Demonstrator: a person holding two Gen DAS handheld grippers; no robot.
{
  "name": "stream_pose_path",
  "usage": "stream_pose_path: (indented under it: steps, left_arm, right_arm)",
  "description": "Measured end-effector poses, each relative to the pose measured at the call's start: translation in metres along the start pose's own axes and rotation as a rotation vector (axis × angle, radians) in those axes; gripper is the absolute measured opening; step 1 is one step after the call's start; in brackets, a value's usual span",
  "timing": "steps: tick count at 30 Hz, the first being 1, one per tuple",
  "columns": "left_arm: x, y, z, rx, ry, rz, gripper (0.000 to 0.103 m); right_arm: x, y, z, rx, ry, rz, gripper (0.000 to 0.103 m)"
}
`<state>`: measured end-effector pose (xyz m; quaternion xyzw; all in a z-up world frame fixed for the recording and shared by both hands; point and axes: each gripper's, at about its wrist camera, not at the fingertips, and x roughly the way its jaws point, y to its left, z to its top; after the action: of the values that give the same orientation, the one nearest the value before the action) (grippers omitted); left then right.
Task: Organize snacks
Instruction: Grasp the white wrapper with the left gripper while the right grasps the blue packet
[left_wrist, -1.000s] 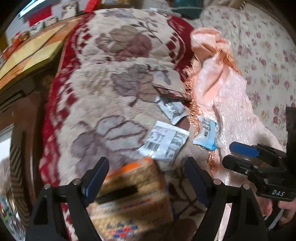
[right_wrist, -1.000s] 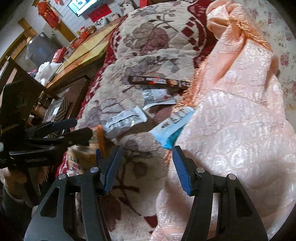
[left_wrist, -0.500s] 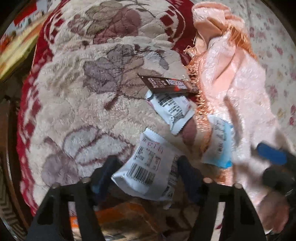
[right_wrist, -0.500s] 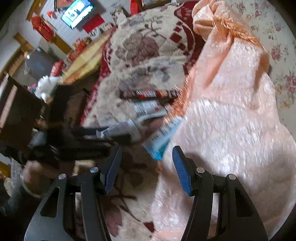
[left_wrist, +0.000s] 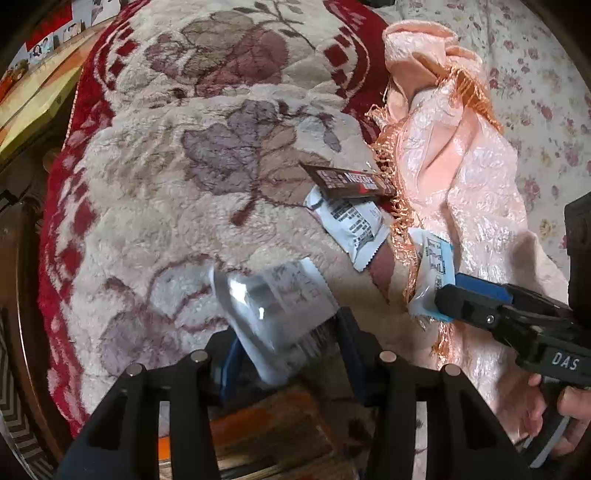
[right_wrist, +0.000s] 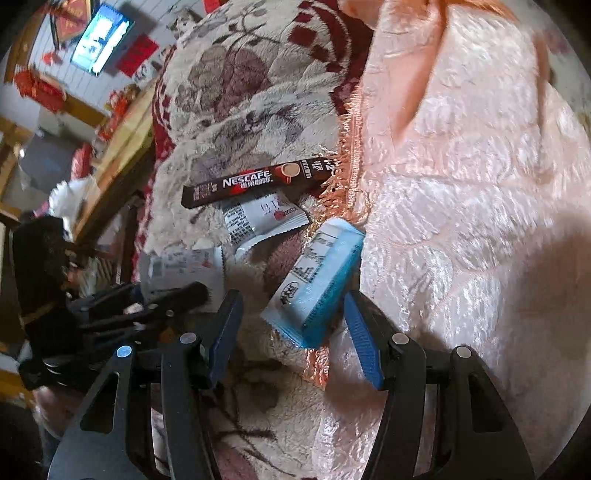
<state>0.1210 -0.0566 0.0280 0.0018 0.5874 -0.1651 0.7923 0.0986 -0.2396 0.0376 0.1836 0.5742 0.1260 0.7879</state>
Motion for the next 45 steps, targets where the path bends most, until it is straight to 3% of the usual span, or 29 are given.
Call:
stream_pose_path:
  steps: [2, 8, 11, 13, 15, 19, 21, 25, 26, 28, 33, 36, 40, 45]
  left_arm:
    - [-0.003, 0.001, -0.001, 0.021, -0.012, 0.004, 0.051]
    - [-0.006, 0.005, 0.004, 0.028, -0.029, 0.047, 0.071]
    - [-0.005, 0.01, 0.006, 0.002, -0.031, 0.051, 0.075]
    - [-0.003, 0.011, 0.006, -0.005, -0.026, 0.057, 0.075]
    - [0.0, 0.011, 0.008, 0.005, -0.024, 0.065, 0.075]
    - [-0.007, 0.004, 0.012, 0.108, -0.042, 0.069, 0.075]
    - [-0.011, 0.003, 0.013, 0.16, -0.036, 0.061, 0.082]
    - [-0.016, 0.011, 0.014, 0.132, -0.021, 0.069, 0.084]
    - [-0.016, 0.012, 0.015, 0.108, -0.028, 0.054, 0.084]
    - [-0.015, 0.013, 0.017, 0.069, -0.039, 0.038, 0.084]
    - [-0.011, 0.0, 0.021, 0.083, -0.038, 0.039, 0.084]
    - [-0.012, 0.001, 0.021, 0.09, -0.041, 0.058, 0.084]
    - [-0.014, 0.009, 0.025, 0.056, -0.049, 0.053, 0.084]
    - [-0.011, 0.007, 0.025, 0.073, -0.032, 0.07, 0.084]
  right_arm:
    - [-0.002, 0.005, 0.001, -0.026, -0.013, -0.029, 0.057]
    - [0.024, 0.013, 0.013, -0.105, 0.006, -0.133, 0.057]
    - [0.03, 0.008, 0.014, -0.1, -0.008, -0.105, 0.054]
    - [0.028, 0.006, 0.011, -0.122, -0.016, -0.1, 0.039]
    - [0.022, 0.004, 0.007, -0.146, -0.024, -0.089, 0.033]
    - [0.017, 0.002, 0.005, -0.16, -0.024, -0.057, 0.032]
    - [0.017, 0.002, 0.004, -0.163, -0.022, -0.053, 0.032]
    - [0.015, -0.003, 0.006, -0.116, -0.032, -0.054, 0.036]
    - [0.012, -0.003, 0.006, -0.105, -0.039, -0.051, 0.04]
    - [0.005, 0.0, 0.008, -0.099, -0.062, -0.022, 0.059]
    - [-0.007, 0.009, 0.013, -0.135, -0.082, -0.035, 0.059]
    - [-0.012, 0.01, 0.025, -0.117, -0.095, 0.008, 0.059]
    - [-0.015, 0.015, 0.035, -0.163, -0.092, -0.061, 0.059]
    - [-0.009, 0.004, 0.027, -0.101, -0.042, 0.016, 0.059]
